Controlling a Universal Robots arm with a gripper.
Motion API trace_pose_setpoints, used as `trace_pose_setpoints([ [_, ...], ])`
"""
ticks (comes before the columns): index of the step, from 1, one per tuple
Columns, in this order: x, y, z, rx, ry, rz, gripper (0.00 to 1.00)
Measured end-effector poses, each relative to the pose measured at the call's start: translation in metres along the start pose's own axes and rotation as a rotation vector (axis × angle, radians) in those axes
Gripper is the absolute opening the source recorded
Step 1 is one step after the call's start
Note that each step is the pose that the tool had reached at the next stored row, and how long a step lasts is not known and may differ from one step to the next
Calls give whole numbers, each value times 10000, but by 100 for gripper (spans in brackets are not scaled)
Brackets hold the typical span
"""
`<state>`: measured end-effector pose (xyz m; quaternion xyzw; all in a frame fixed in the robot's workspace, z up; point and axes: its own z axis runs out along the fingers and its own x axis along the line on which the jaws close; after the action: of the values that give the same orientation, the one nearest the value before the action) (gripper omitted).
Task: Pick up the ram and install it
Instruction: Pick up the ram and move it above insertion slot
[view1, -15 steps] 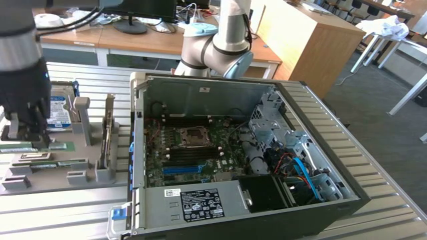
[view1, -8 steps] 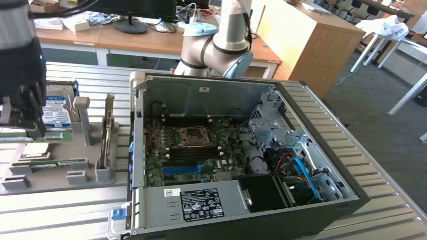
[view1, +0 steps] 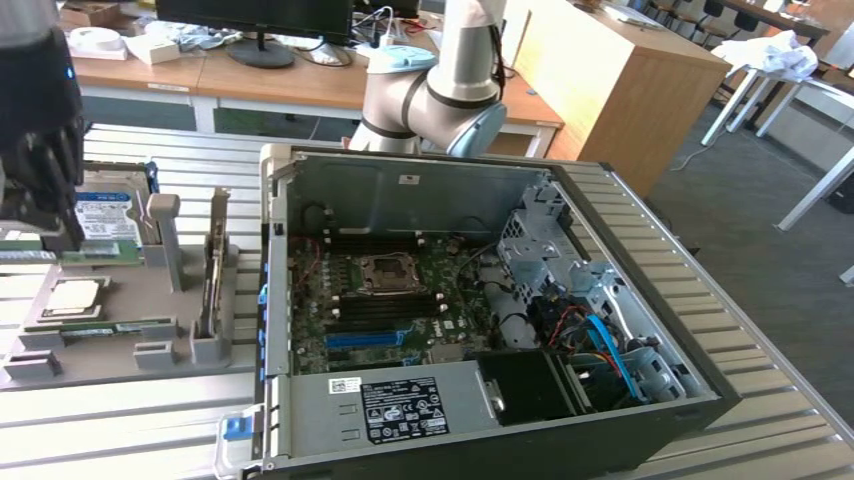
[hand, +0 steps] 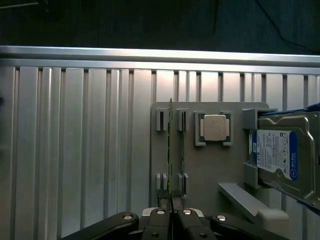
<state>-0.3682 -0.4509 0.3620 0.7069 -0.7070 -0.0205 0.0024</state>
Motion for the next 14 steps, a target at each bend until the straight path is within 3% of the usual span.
trace_pose_setpoints([
  [11, -9, 11, -353, 0, 0, 17, 12],
  [14, -10, 13, -401, 2, -2, 17, 12],
])
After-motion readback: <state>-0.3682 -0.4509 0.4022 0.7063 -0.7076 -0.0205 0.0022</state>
